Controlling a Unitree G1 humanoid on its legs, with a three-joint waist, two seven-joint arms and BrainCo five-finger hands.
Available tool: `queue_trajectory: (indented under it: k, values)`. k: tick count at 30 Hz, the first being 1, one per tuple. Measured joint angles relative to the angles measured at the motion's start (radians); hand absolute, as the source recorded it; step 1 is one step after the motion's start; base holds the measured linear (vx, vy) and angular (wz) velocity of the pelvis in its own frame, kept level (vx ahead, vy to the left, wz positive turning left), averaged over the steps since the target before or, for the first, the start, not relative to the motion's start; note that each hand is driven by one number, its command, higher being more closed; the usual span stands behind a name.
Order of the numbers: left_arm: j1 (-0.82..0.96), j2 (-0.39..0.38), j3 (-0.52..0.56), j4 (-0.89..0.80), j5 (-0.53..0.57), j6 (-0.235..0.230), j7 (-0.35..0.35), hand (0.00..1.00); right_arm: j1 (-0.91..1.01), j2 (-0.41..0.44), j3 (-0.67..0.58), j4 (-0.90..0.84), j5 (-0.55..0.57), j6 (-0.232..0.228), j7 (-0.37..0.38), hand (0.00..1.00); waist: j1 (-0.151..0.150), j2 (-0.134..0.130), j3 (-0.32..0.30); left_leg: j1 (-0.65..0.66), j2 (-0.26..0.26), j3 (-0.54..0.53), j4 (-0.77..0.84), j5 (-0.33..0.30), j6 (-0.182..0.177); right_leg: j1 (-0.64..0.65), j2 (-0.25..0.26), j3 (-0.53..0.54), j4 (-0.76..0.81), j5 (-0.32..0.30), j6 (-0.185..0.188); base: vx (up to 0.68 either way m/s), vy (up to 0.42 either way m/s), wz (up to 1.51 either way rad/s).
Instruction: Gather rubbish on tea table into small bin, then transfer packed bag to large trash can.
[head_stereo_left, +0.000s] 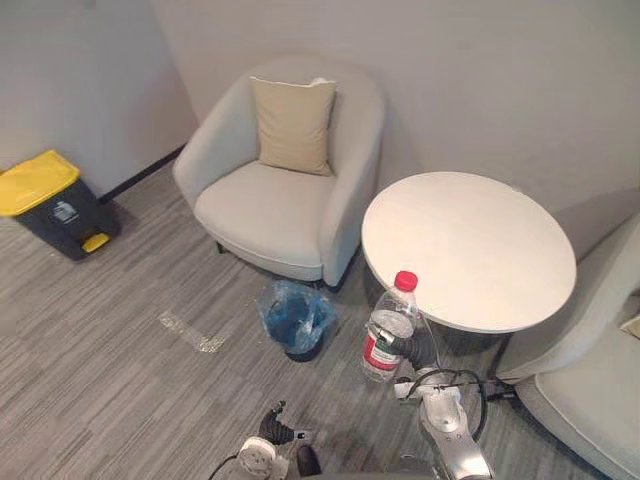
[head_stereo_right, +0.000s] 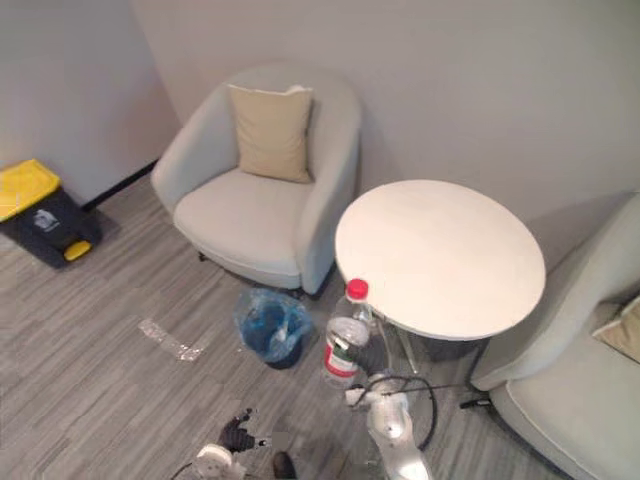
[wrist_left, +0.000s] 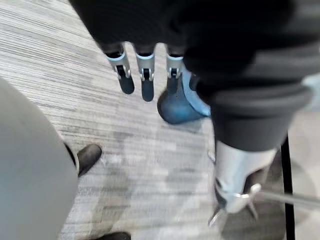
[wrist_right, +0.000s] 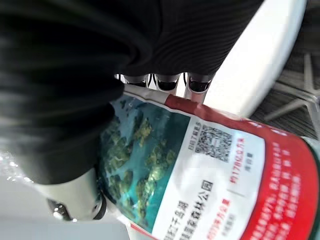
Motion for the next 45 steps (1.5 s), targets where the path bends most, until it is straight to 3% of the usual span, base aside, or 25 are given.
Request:
queue_trajectory:
  k: [1,4,8,9,10,12,14,16,18,19,22,28,30,31,33,35,36,38,39,40,41,42,45]
  values:
    - [-0.004,0.007,0.016,0.005,-0.005,0.001,-0.001,0.0,0.005,0.0,-0.001,0.0,0.0,0.0,0.002,1.0,-0.012,-0.013,0.006,-0.003,-0.008,-0.027,0.0,0.01,0.012,0.004,0.037,0.084,-0.009,0.005,-0.002,0.08,-0.106,1.49]
    - [-0.013,0.012,0.035,0.003,-0.019,-0.001,0.001,0.0,-0.003,-0.007,-0.012,0.0,0.002,0.001,0.006,1.0,0.012,-0.025,0.013,-0.014,-0.017,-0.071,0.0,0.042,0.01,0.022,0.039,0.071,0.004,0.016,0.021,0.11,-0.061,0.78]
    - [-0.016,0.016,0.038,0.01,-0.021,0.001,0.016,0.0,-0.01,-0.002,-0.017,0.0,0.003,0.001,0.026,1.0,0.011,-0.031,0.012,-0.028,-0.029,-0.136,0.035,0.041,0.01,0.077,0.035,0.038,-0.037,0.025,0.032,0.13,-0.039,0.56]
    - [-0.017,0.017,0.038,0.007,-0.023,0.001,0.016,0.0,-0.011,-0.002,-0.019,-0.002,0.004,0.001,0.028,1.0,0.011,-0.032,0.012,-0.05,-0.03,-0.142,0.078,0.023,0.007,0.079,0.034,0.039,-0.04,0.03,0.03,0.12,-0.007,0.72]
    - [-0.018,0.015,0.061,-0.018,-0.031,-0.002,0.015,0.0,-0.009,-0.006,-0.024,-0.02,0.006,0.0,0.032,1.0,0.016,-0.03,0.019,-0.165,-0.025,-0.109,0.306,-0.049,-0.006,0.097,0.037,0.039,-0.054,0.045,0.014,0.07,0.01,0.57]
    - [-0.02,0.013,0.078,-0.032,-0.038,-0.002,0.016,0.0,-0.007,-0.007,-0.026,-0.023,0.011,0.0,0.032,1.0,0.021,-0.025,0.026,-0.208,-0.005,-0.061,0.426,-0.081,-0.008,0.125,0.045,0.04,-0.067,0.049,0.007,0.04,0.022,0.32]
    - [-0.022,0.012,0.086,-0.04,-0.053,-0.002,0.017,0.0,0.005,-0.005,-0.02,-0.03,0.012,-0.001,0.031,1.0,0.049,-0.019,0.026,-0.226,0.025,0.012,0.518,-0.101,-0.015,0.158,0.056,0.058,-0.089,0.044,0.002,0.01,-0.015,-0.1]
    - [-0.024,0.012,0.099,-0.041,-0.06,-0.001,0.017,0.0,0.004,-0.005,-0.022,-0.066,0.011,-0.005,0.031,1.0,0.063,-0.016,0.027,-0.223,0.026,0.01,0.479,-0.102,-0.017,0.154,0.056,0.077,-0.107,0.043,0.001,0.0,-0.04,-0.17]
    - [-0.025,0.009,0.103,-0.038,-0.06,0.0,0.017,0.0,0.001,-0.005,-0.028,-0.081,0.012,-0.012,0.028,1.0,0.054,-0.004,0.039,-0.198,0.025,0.002,0.375,-0.1,-0.014,0.141,0.065,0.075,-0.141,0.044,0.002,-0.05,-0.028,0.12]
    - [-0.026,0.009,0.103,-0.037,-0.06,0.001,0.017,0.0,0.003,-0.003,-0.029,-0.078,0.012,-0.011,0.026,1.0,0.053,-0.002,0.043,-0.183,0.021,-0.012,0.318,-0.084,0.004,0.136,0.072,0.074,-0.15,0.047,0.005,-0.06,-0.045,0.21]
    - [-0.028,0.008,0.103,-0.031,-0.059,0.0,0.019,0.0,0.015,-0.006,-0.027,-0.069,0.011,-0.011,0.025,1.0,0.054,-0.005,0.045,-0.153,0.015,-0.022,0.225,-0.03,0.001,0.115,0.076,0.089,-0.155,0.057,0.003,-0.1,-0.057,-0.02]
    - [-0.022,0.018,0.104,-0.005,-0.062,0.0,0.019,0.0,0.019,-0.006,-0.001,-0.018,0.007,-0.009,0.031,1.0,0.052,-0.009,0.042,-0.047,0.003,0.095,0.09,-0.032,-0.001,0.024,0.061,0.24,0.004,-0.007,0.035,-0.04,0.0,-0.74]
    - [-0.02,0.021,0.102,0.005,-0.069,0.0,0.021,0.0,0.021,-0.007,0.017,-0.014,0.002,-0.007,0.033,1.0,0.042,-0.009,0.041,-0.016,0.001,0.1,0.062,-0.029,-0.006,-0.038,0.066,0.234,0.13,-0.002,0.045,0.04,0.025,-0.54]
    - [-0.019,0.024,0.101,0.014,-0.07,0.0,0.021,0.0,0.02,-0.007,0.024,-0.012,0.002,-0.007,0.035,1.0,0.03,-0.008,0.041,-0.003,0.015,0.103,0.06,-0.02,0.014,-0.077,0.07,0.205,0.21,0.009,0.057,0.06,0.014,-0.2]
    - [-0.013,0.024,0.101,0.019,-0.073,0.0,0.026,0.0,0.018,-0.001,0.028,0.001,0.002,-0.007,0.04,1.0,0.024,-0.004,0.035,0.008,0.037,0.109,0.06,-0.027,0.008,-0.094,0.063,0.151,0.199,-0.006,0.035,0.07,0.004,-0.13]
    - [-0.014,0.031,0.106,0.021,-0.078,0.003,0.038,0.0,-0.004,-0.002,0.044,0.039,0.002,-0.009,0.044,1.0,0.023,-0.002,0.034,0.008,0.07,0.111,0.062,-0.037,-0.009,-0.128,0.065,0.128,0.136,-0.002,0.038,0.09,-0.028,-0.13]
    - [-0.013,0.035,0.109,0.021,-0.08,0.004,0.038,0.0,-0.009,-0.004,0.049,0.052,0.003,-0.009,0.046,1.0,0.024,0.0,0.035,0.007,0.088,0.111,0.063,-0.043,-0.026,-0.144,0.07,0.129,0.083,0.012,0.046,0.1,-0.079,-0.01]
    - [-0.014,0.039,0.116,0.023,-0.079,0.004,0.037,0.0,-0.008,-0.004,0.053,0.063,0.003,-0.008,0.049,1.0,0.026,-0.01,0.033,0.005,0.111,0.097,0.086,-0.055,-0.055,-0.162,0.074,0.156,-0.094,0.143,0.051,0.14,-0.13,0.14]
    - [-0.014,0.042,0.116,0.025,-0.078,0.004,0.037,0.0,-0.006,-0.004,0.053,0.062,0.003,-0.008,0.049,1.0,0.026,-0.019,0.029,0.004,0.106,0.091,0.099,-0.059,-0.06,-0.159,0.069,0.17,-0.131,0.186,0.056,0.19,-0.183,0.31]
    - [-0.013,0.052,0.116,0.039,-0.078,0.004,0.038,0.0,0.004,-0.004,0.055,0.062,0.003,-0.008,0.049,1.0,0.024,-0.049,0.014,0.008,0.077,0.072,0.115,-0.071,-0.073,-0.161,0.042,0.197,-0.15,0.262,0.063,0.14,-0.151,0.46]
    - [-0.021,0.049,0.12,0.051,-0.078,0.007,0.038,0.0,0.006,-0.008,0.054,0.065,0.003,-0.008,0.049,1.0,0.015,-0.059,0.01,0.016,0.062,0.051,0.117,-0.08,-0.079,-0.157,0.031,0.203,-0.129,0.292,0.065,0.21,-0.2,0.64]
    - [-0.012,0.022,0.131,0.059,-0.077,0.005,0.038,0.0,0.01,-0.041,0.051,0.064,0.003,-0.005,0.048,1.0,0.015,-0.02,0.001,0.022,0.09,0.01,0.115,-0.089,-0.091,-0.15,0.048,0.177,-0.12,0.269,0.055,0.2,-0.162,0.51]
    - [-0.014,-0.009,0.148,0.059,-0.077,0.007,0.038,0.0,0.007,-0.065,0.041,0.064,0.005,-0.002,0.048,1.0,0.014,0.033,-0.004,0.01,0.133,-0.033,0.135,-0.1,-0.11,-0.115,0.076,0.116,-0.135,0.242,0.041,0.2,-0.153,0.5]
